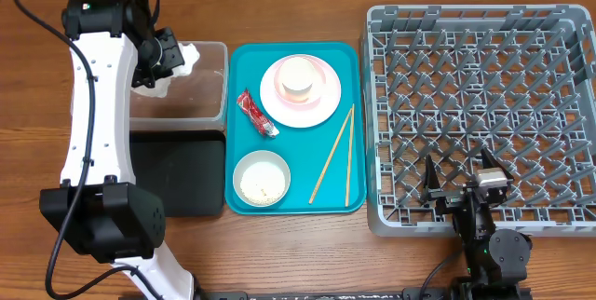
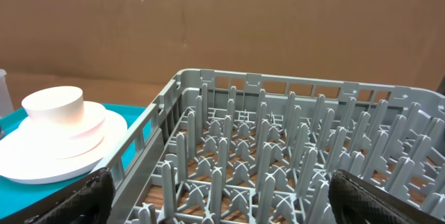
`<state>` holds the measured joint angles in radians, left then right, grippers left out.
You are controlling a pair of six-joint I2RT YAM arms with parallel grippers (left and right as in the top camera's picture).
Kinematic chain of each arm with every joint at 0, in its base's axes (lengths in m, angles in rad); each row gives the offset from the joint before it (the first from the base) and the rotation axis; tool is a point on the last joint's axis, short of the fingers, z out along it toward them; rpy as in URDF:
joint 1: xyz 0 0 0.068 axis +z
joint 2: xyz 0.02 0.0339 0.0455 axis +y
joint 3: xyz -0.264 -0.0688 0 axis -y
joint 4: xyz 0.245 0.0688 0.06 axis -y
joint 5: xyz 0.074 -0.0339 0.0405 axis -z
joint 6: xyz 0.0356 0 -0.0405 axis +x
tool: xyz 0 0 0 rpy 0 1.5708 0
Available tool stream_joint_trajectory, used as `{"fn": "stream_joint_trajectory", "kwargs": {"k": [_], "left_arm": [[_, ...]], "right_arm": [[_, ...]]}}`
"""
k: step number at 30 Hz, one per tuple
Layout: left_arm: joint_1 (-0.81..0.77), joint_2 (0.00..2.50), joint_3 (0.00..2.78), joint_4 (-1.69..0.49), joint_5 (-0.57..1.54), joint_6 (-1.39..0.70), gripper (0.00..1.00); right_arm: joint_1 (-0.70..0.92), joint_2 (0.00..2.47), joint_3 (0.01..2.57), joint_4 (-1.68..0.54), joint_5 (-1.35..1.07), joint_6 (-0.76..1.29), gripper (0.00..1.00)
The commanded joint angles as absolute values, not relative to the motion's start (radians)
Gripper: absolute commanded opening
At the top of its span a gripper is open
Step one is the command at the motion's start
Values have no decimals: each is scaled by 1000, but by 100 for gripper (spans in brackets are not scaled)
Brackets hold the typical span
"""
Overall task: Sort waste into correct bins and load items into the dishwasher
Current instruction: 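Carry the tissue left and release it into the clear bin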
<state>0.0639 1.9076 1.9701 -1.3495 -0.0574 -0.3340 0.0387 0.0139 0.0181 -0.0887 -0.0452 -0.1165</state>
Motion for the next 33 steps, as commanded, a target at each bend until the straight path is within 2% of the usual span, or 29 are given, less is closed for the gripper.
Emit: {"fn": "stream_joint_trajectory", "kwargs": {"k": [1,16,25,30,33], "left_arm": [[69,1909,1890,-1322,-107,-329,4],[73,1909,1774,-1250,-123,-326,6],[73,1909,1633,-1061,-136,-310,4],[73,1909,1580,-965,-149,-311,13],[73,1909,1544,-911,-156,-310,14]], "right_arm": [[35,3,8,-81,-47,-120,100],[35,3,8,-81,-47,-120,100],[35,3,8,-81,-47,-120,100],[35,3,8,-81,-47,-120,100],[35,3,8,-81,-47,-120,100]]}}
